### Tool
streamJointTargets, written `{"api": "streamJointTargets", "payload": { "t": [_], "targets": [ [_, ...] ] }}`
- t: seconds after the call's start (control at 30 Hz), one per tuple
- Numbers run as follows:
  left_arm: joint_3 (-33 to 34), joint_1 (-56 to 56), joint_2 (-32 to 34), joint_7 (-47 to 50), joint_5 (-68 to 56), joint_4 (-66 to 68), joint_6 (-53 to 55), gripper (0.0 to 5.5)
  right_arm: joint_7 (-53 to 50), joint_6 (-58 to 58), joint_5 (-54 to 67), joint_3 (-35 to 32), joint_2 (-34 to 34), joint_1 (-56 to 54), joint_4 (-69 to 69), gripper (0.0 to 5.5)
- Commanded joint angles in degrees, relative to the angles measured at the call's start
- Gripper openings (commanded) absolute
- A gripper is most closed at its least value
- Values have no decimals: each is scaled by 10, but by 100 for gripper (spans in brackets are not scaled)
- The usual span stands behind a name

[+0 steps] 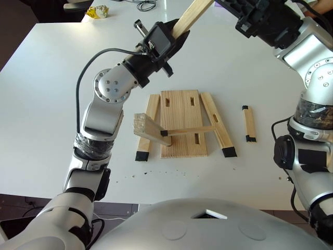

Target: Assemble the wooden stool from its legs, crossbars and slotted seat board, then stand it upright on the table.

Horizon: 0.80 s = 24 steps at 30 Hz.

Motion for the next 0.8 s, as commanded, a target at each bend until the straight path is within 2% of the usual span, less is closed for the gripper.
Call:
{"api": "streamJointTargets", "payload": {
  "t": [0.03,0.8],
  "targets": [
    [1,5,-1,0,9,-2,-5,109,6,14,3,2,-2,-13,-7,220],
    [43,-35,21,17,38,75,-52,109,48,36,-21,24,-36,16,-33,209]
  ]
}}
